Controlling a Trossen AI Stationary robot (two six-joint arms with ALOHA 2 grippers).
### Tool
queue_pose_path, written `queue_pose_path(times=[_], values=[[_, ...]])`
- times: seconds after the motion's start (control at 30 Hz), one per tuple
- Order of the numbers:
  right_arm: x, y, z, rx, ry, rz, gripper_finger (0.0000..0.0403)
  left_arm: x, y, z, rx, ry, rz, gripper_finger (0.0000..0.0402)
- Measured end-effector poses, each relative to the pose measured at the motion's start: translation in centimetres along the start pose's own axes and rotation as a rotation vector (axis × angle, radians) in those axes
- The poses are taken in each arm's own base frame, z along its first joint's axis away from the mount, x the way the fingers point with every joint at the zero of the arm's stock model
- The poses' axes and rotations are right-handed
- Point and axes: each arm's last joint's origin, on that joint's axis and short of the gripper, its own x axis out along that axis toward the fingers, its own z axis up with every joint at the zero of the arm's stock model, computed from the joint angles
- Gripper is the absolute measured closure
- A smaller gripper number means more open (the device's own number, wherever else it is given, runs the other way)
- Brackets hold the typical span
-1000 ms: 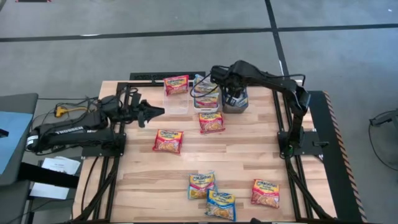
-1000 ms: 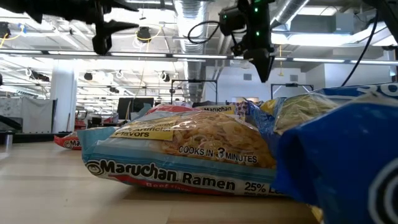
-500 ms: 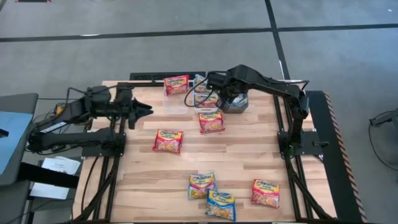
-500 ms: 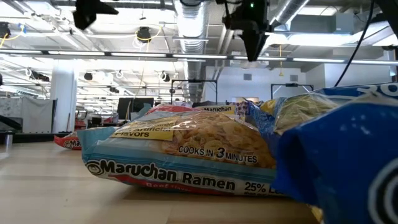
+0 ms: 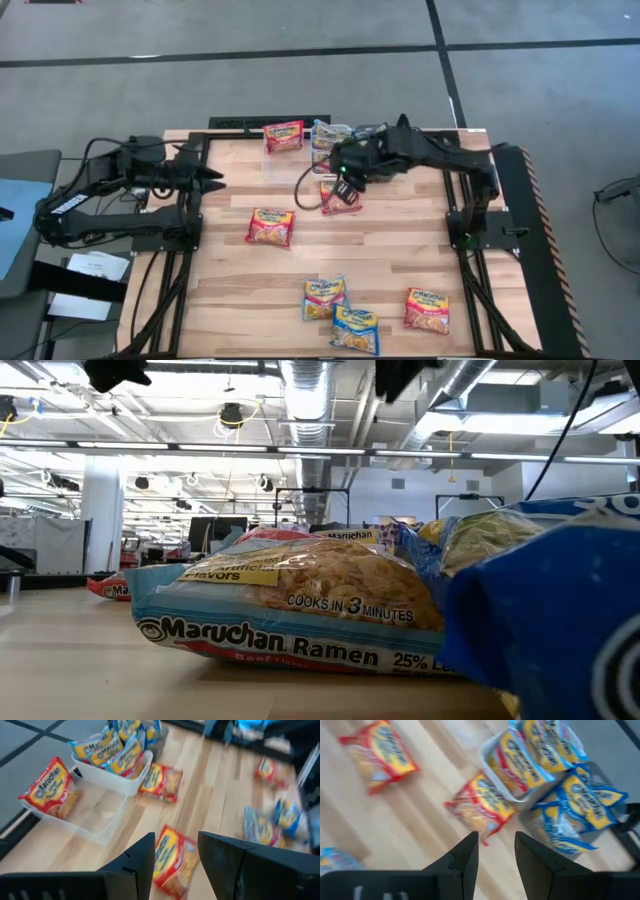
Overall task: Sort Maruchan noodles
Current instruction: Put the red noodle pack into the transparent bin
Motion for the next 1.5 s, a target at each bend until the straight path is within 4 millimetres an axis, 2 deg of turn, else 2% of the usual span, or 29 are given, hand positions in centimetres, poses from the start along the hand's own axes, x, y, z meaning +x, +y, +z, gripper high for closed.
queue_pose_path(times=[0.2, 0.4, 0.63, 0.8, 1.2, 1.5], values=[[-2.6, 2.6, -1.6, 0.031, -0.048, 0.085, 0.0253, 0.8, 0.1, -0.3, 0.089, 0.082, 0.005, 0.0266], [-4.1, 4.7, -3.4, 0.096, -0.053, 0.141, 0.0253, 2.1, 0.1, 0.1, 0.113, 0.122, 0.008, 0.0266], [-6.7, 5.4, -5.4, 0.218, -0.140, 0.153, 0.0253, 4.3, 0.1, 1.1, 0.151, 0.212, 0.064, 0.0263], [-8.1, 5.3, -6.3, 0.248, -0.171, 0.180, 0.0253, 5.6, -0.4, 1.4, 0.069, 0.277, -0.082, 0.0262], [-8.2, 5.6, -6.6, 0.253, -0.167, 0.187, 0.0253, 8.1, -2.9, 0.8, 0.047, 0.459, -0.483, 0.0257], [-8.3, 5.7, -6.7, 0.243, -0.168, 0.188, 0.0253, 10.4, -3.9, 0.1, 0.170, 0.563, -0.456, 0.0232]])
